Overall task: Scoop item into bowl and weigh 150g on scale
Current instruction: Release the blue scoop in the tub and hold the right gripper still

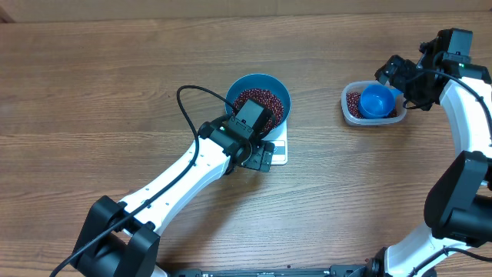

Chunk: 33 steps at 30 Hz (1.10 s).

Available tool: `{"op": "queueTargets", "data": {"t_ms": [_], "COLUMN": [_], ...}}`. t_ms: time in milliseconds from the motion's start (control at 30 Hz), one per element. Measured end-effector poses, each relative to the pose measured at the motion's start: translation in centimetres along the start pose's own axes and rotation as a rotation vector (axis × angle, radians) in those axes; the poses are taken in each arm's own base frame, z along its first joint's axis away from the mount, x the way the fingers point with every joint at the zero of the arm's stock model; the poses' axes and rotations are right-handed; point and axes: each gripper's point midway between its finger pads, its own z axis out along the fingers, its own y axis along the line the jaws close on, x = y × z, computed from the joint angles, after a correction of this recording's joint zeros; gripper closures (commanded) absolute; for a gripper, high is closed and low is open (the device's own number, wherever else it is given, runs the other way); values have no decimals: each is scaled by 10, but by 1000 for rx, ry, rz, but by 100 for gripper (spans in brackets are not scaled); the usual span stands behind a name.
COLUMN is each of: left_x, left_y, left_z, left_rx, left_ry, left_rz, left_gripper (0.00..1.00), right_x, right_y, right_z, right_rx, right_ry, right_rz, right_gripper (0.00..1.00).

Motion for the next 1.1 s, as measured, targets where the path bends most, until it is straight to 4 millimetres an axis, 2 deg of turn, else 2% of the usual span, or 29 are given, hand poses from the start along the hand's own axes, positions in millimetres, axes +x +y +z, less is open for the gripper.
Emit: {"op": "queueTargets", "data": {"t_ms": [767, 967, 1100], "left_x": [0, -16, -16], "left_y": [0, -7, -7], "left_z": [0, -1, -1], "left_rx": [0, 28, 28], "left_ry": [0, -64, -65], "left_rz": [0, -29, -31], "left_gripper": [0, 1, 1], "right_x": [0, 0, 0], "right_y": [0, 0, 0], "right_z": [0, 0, 0], "right_rx": [0, 0, 0], "right_ry": [0, 0, 0], "right_rz": [0, 0, 0], "right_gripper": [0, 0, 0]}}
